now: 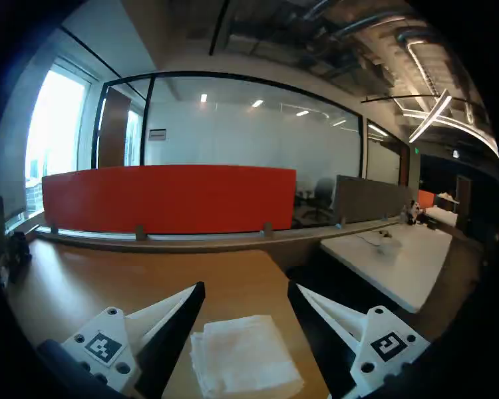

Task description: Fold towel

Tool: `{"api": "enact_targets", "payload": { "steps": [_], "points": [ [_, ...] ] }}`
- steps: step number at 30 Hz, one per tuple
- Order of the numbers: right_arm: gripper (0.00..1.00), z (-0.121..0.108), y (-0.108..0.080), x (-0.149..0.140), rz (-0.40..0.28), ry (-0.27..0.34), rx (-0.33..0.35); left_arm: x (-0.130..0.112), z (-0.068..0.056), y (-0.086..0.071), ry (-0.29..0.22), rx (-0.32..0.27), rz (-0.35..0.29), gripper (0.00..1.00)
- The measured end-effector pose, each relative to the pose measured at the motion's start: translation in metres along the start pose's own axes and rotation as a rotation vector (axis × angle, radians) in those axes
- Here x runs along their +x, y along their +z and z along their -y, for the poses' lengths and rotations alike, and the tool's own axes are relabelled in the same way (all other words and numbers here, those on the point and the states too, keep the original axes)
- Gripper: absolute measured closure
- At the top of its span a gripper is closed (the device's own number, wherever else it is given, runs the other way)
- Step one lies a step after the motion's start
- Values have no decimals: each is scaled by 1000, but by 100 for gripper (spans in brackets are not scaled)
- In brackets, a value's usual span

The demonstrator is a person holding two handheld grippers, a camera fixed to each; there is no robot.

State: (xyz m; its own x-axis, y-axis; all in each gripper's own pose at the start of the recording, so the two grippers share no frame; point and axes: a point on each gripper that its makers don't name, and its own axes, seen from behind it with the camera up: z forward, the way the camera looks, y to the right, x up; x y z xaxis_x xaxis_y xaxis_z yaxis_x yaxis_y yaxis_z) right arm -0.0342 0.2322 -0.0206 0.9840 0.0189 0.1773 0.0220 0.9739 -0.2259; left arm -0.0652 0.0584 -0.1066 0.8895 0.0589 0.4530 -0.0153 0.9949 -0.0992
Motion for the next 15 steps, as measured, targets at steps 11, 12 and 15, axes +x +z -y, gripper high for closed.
{"api": "enact_targets", "payload": {
  "steps": [11, 12, 15],
  "points": [
    [4, 47, -4, 19, -33, 17, 88, 33, 14, 4, -13, 19, -67, 16],
    [4, 52, -5, 21, -36, 17, 97, 38, 16, 5, -14, 21, -76, 16],
    [4, 67, -6, 27, -43, 20, 122, 52, 20, 7, -17, 27, -107, 16]
  ]
}}
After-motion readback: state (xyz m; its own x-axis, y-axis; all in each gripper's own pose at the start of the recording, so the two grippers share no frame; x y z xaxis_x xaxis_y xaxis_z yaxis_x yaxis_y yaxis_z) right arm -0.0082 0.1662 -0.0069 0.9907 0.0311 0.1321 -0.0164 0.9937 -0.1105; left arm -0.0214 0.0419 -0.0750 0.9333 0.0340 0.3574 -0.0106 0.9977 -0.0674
